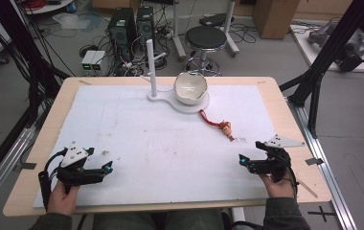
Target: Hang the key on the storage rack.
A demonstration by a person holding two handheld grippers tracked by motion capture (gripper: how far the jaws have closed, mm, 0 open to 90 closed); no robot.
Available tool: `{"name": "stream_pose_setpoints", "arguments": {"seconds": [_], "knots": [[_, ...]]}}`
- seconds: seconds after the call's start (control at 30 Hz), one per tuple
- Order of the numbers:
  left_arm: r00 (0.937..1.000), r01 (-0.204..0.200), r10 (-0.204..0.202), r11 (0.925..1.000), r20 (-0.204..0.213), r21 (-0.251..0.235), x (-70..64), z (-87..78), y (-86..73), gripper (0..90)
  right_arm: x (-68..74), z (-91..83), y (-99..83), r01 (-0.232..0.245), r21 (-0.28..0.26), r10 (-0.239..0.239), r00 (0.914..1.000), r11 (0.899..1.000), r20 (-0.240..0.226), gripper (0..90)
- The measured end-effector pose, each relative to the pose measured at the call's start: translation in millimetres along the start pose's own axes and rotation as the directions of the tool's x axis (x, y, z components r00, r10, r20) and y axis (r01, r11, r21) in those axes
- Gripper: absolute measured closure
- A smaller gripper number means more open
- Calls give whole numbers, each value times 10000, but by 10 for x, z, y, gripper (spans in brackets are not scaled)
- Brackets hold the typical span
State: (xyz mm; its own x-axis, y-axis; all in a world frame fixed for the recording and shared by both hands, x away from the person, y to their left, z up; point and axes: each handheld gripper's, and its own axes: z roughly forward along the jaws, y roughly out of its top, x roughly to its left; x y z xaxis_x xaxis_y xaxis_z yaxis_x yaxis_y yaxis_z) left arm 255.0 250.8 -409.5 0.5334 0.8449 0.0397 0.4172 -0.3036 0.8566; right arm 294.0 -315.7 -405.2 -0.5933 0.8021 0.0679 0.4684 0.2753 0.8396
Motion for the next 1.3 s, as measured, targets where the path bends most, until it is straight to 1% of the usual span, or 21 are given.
{"name": "stream_pose_setpoints", "arguments": {"seconds": [0.1,0.23,0.43,0.7,0.93,1.1,1.2,1.3], "knots": [[10000,40,-40,10000,27,2,4,23,4,187,-14,15,-1,7,30,-7,10000,10000,9,121],[10000,-2,2,10000,37,75,16,33,2,187,-35,52,5,15,66,-14,10000,10000,-24,121],[10000,32,-32,10000,-19,61,18,4,-17,187,-12,94,25,70,131,-68,9999,9999,-99,121],[10000,-3,3,10000,-70,85,14,-13,-27,187,4,108,39,156,75,-154,9997,9999,-171,121],[9998,24,-23,10000,-207,32,7,-43,-37,187,30,124,49,232,83,-229,9994,9997,-253,121],[9998,35,-35,10000,-203,-6,-1,-50,-37,187,48,112,45,206,90,-203,9994,9997,-283,121],[9999,-14,13,10000,-160,-60,-12,-52,-26,187,58,98,40,248,69,-246,9993,9997,-279,121],[9999,-74,74,10000,-148,-4,-15,-49,-23,187,60,102,50,265,53,-263,9992,9996,-293,121]]}}
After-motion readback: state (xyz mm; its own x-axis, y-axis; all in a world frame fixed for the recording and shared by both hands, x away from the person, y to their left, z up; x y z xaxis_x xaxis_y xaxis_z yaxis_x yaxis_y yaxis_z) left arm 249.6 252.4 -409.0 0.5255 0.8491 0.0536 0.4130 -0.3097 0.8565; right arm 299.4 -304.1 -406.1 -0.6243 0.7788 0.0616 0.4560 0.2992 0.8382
